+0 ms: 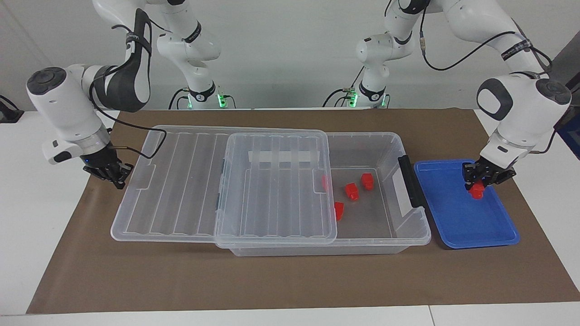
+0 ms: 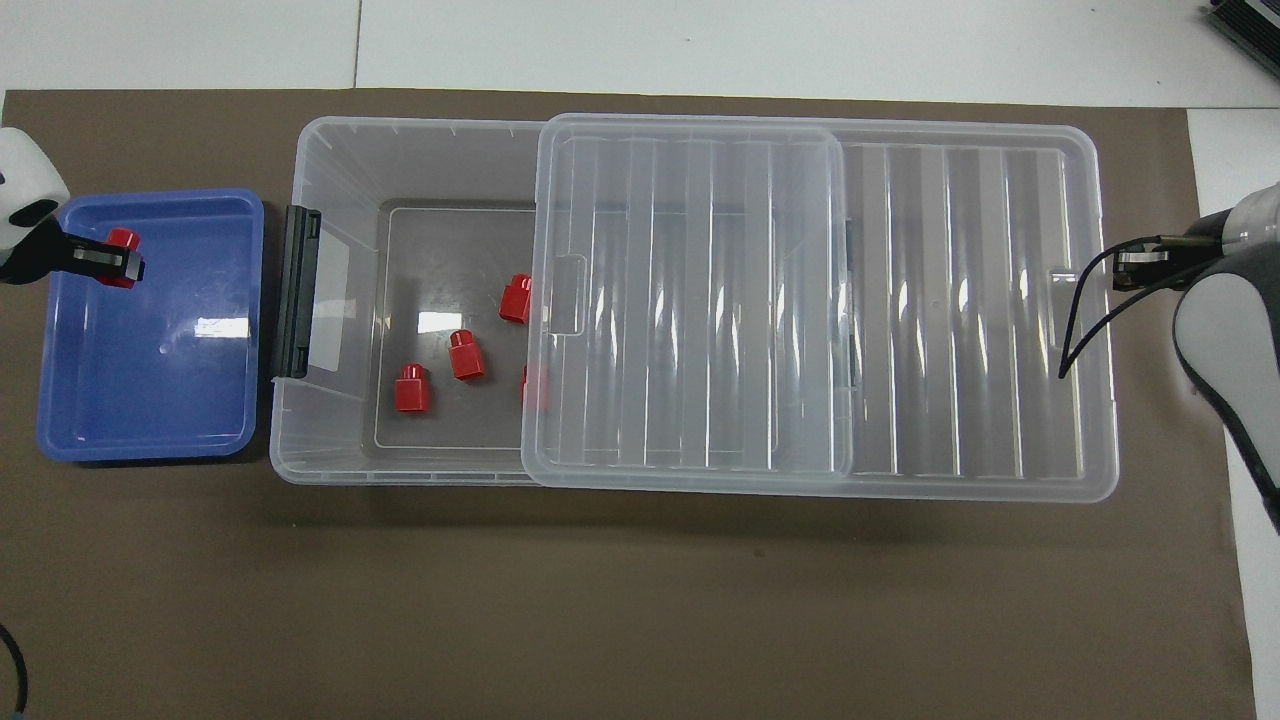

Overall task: Place red block in blue tray from box
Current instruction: 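Lower the block into the tray while the right gripper reaches the lid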

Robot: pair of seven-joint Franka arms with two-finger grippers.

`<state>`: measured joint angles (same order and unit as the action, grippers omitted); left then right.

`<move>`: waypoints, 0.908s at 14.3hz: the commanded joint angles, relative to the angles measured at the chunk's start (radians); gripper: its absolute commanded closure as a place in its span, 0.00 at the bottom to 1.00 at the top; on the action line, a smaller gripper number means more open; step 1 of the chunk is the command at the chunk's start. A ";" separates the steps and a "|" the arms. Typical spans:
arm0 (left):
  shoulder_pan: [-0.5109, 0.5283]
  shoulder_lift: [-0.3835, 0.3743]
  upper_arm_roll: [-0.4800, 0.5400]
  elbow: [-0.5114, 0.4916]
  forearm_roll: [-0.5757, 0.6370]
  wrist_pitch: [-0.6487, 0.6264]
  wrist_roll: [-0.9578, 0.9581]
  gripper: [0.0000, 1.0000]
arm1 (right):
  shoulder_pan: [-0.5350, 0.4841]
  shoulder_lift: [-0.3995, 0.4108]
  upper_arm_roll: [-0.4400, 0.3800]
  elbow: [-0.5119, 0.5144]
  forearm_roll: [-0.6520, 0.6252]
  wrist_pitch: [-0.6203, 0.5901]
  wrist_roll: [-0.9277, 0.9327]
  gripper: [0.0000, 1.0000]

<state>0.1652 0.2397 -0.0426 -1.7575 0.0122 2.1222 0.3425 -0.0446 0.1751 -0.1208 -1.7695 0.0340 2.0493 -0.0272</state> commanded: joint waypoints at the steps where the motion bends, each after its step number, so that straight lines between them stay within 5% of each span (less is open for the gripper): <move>1: 0.029 -0.048 -0.005 -0.121 -0.017 0.085 0.016 1.00 | 0.000 -0.005 0.001 -0.002 0.053 -0.003 -0.028 1.00; 13: 0.072 0.056 -0.005 -0.244 -0.017 0.341 0.010 1.00 | 0.037 -0.006 0.133 -0.002 0.058 -0.004 -0.025 1.00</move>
<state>0.2170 0.2727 -0.0400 -1.9866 0.0121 2.4104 0.3417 -0.0022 0.1751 -0.0219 -1.7683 0.0649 2.0492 -0.0273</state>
